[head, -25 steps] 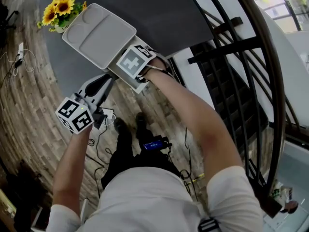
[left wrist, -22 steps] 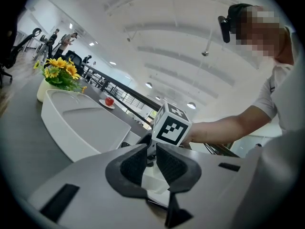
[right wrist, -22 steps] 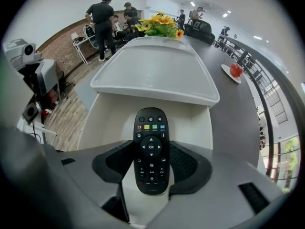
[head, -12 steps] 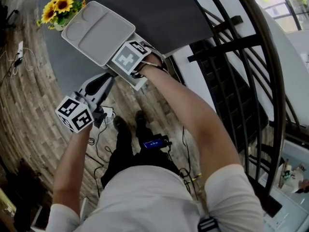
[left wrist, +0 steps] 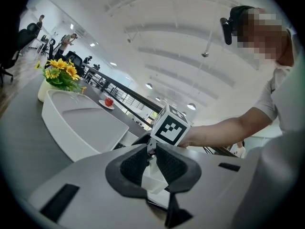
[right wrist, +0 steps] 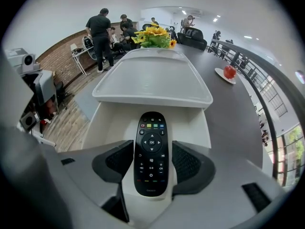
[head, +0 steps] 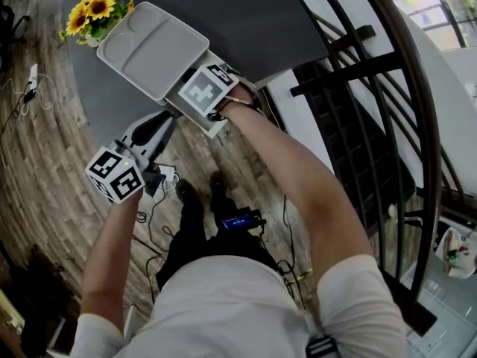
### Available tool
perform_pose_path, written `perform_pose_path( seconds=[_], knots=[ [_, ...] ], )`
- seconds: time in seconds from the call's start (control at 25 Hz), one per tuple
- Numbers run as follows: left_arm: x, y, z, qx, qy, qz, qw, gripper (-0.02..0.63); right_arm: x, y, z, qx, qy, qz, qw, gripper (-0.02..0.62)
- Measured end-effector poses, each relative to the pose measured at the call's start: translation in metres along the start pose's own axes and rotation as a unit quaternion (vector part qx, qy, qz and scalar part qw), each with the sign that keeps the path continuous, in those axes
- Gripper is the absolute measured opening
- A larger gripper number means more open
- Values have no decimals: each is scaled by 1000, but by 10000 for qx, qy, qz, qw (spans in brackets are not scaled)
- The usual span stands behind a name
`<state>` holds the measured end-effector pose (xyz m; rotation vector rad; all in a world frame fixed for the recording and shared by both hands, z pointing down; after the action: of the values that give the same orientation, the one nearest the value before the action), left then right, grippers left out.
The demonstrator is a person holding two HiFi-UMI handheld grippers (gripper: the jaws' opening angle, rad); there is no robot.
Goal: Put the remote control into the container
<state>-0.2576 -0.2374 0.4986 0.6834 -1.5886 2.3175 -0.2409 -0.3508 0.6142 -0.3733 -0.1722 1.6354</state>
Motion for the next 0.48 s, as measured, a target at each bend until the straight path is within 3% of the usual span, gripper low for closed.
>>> perform_pose_path(
  seconds=[0.2, 0.48],
  knots=[
    [-7, 5, -4, -63, -6, 67, 10000, 63, -8, -4, -4, -146, -241, 24, 9996, 235],
    [-26, 40, -15, -328, -81, 253, 9991, 63, 6, 20, -73, -1039, -290, 143, 9941, 233]
  ],
)
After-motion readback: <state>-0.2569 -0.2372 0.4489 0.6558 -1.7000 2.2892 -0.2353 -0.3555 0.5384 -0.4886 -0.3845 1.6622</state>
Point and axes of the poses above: the fingertips, and each gripper's own axes: z forward along the fingers, x to its left, y out of its top, the point moved 1 cm from there along -z, backward along the fingers, and after that the axes turned 10 degrees about y, right-handed, at the moved point
